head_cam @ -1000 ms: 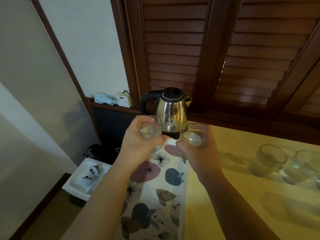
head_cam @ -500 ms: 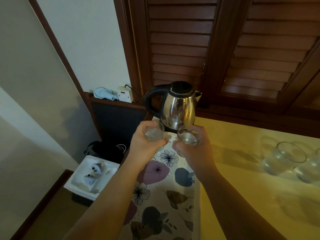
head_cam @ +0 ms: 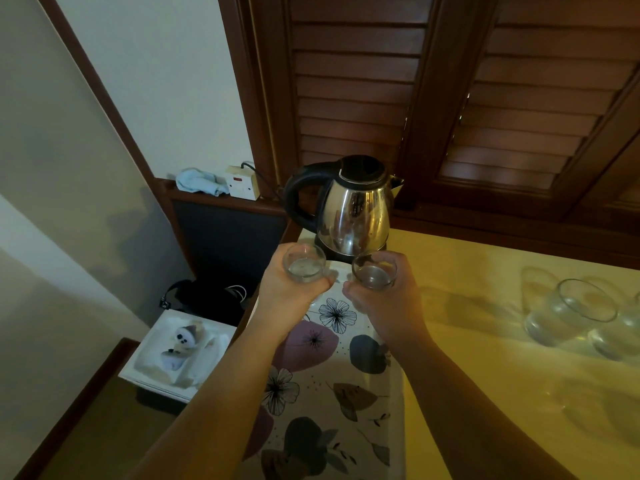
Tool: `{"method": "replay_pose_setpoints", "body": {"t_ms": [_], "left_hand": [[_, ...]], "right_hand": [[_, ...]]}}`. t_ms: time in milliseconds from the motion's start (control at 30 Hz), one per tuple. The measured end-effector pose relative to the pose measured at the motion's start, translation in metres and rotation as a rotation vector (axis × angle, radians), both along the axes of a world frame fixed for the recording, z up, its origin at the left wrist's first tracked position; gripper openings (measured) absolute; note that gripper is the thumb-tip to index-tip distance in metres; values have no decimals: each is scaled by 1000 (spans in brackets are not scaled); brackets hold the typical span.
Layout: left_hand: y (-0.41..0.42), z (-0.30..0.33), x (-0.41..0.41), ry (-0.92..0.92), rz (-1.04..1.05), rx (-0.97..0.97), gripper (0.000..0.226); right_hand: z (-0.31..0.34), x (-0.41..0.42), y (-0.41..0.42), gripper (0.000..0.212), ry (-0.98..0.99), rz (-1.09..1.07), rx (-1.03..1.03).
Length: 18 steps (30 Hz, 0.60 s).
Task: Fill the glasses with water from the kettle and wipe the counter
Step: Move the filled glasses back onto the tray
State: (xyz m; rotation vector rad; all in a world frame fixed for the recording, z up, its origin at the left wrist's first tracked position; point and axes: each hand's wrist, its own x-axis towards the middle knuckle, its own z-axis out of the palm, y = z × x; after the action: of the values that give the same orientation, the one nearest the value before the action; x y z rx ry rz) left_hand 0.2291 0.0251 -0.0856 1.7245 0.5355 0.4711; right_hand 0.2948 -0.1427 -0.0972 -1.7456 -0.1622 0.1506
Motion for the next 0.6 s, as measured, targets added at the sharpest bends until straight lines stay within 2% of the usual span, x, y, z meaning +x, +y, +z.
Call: {"method": "replay_pose_setpoints", "body": {"t_ms": [267, 467, 600], "left_hand": [[0, -1, -1, -17, -27, 17, 59], [4, -1, -7, 14, -46, -21, 84], [3, 15, -23, 64, -39, 26, 104]], "right_hand": [[-1, 0, -10, 68, -4, 59, -16], [6, -4, -19, 86, -32, 77, -63], [14, -10, -34, 111, 16, 126, -37]]}}
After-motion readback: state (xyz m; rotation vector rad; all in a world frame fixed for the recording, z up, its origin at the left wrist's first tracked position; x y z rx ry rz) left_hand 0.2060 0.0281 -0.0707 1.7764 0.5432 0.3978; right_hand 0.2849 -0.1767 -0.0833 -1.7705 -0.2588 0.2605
